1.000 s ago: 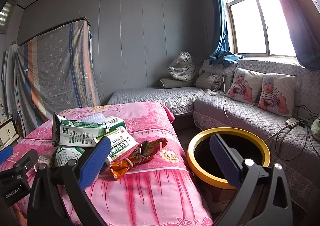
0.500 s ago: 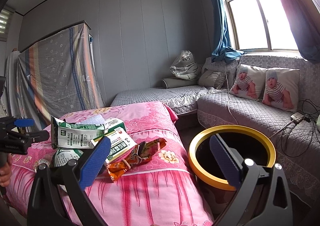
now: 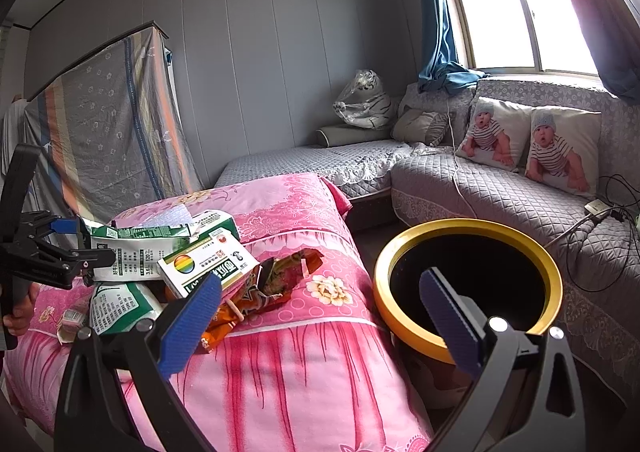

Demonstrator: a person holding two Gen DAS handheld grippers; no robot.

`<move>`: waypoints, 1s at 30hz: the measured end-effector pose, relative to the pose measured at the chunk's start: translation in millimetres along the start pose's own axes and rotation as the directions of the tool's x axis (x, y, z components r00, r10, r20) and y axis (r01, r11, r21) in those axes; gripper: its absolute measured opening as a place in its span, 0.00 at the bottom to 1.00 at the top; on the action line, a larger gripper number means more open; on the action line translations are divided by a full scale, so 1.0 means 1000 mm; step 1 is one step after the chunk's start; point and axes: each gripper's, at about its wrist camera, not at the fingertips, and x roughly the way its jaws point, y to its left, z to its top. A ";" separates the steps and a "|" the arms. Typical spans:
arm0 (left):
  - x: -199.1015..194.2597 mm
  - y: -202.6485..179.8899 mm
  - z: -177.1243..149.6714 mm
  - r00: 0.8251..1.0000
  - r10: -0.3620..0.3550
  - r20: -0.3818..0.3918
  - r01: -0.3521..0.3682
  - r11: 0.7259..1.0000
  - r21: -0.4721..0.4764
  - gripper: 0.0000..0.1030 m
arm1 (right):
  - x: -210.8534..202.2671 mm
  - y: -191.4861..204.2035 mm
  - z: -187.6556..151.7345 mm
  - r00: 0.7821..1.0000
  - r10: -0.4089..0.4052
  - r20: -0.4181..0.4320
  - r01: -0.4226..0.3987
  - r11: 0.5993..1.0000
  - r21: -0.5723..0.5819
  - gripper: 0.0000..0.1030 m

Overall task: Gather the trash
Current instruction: 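Grasp the green-and-white snack bag with the left tool, then grasp the orange snack wrapper with the right tool while the left tool holds the green bag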

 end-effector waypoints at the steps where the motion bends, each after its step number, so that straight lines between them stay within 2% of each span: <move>1: 0.004 0.000 0.000 1.000 -0.008 -0.008 0.008 1.000 -0.001 0.92 | 0.000 0.000 0.000 1.000 0.002 0.000 -0.002 1.000 0.001 0.93; 3: 0.009 -0.001 -0.002 1.000 -0.012 -0.016 0.011 1.000 -0.005 0.92 | 0.000 -0.001 0.000 1.000 0.004 0.001 -0.004 1.000 0.002 0.93; 4: 0.011 0.000 -0.002 1.000 -0.013 -0.019 0.013 1.000 -0.007 0.87 | 0.000 -0.001 0.000 1.000 0.004 0.001 -0.004 1.000 0.002 0.93; 5: 0.013 0.000 -0.003 1.000 -0.013 -0.022 0.013 1.000 -0.010 0.72 | -0.001 -0.001 0.000 1.000 0.005 0.001 -0.005 1.000 0.003 0.93; 7: 0.018 0.002 -0.003 0.999 -0.028 -0.040 0.027 0.999 -0.021 0.52 | 0.000 -0.002 0.001 1.000 0.004 0.002 -0.004 1.000 0.004 0.93; 8: 0.020 0.002 -0.004 0.999 -0.034 -0.042 0.033 0.999 -0.024 0.45 | -0.001 -0.002 0.001 1.000 0.004 0.002 -0.004 1.000 0.007 0.93; 11: 0.019 0.000 -0.005 0.998 -0.056 -0.031 0.056 0.998 -0.028 0.36 | 0.000 -0.005 0.002 1.000 0.002 -0.001 -0.002 1.000 0.012 0.93; 13: 0.014 0.000 -0.004 0.996 -0.083 -0.014 0.082 0.996 -0.039 0.33 | 0.004 -0.010 0.007 1.000 0.009 -0.015 -0.009 1.000 0.019 0.93; 18: -0.008 0.005 -0.001 0.992 -0.116 0.055 0.120 0.990 -0.070 0.28 | 0.018 -0.032 0.024 0.993 0.095 -0.065 -0.091 0.994 0.060 0.93; 23: -0.016 0.007 -0.008 0.986 -0.139 0.095 0.149 0.983 -0.108 0.24 | 0.036 -0.048 0.031 0.960 0.213 -0.181 -0.187 0.971 0.151 0.93; 26: -0.020 0.008 -0.013 0.982 -0.145 0.118 0.159 0.980 -0.123 0.24 | 0.043 -0.045 0.030 0.930 0.272 -0.249 -0.234 0.957 0.170 0.93; 30: -0.019 0.011 -0.019 0.981 -0.153 0.119 0.168 0.977 -0.129 0.24 | 0.042 -0.037 0.025 0.922 0.279 -0.268 -0.240 0.956 0.170 0.93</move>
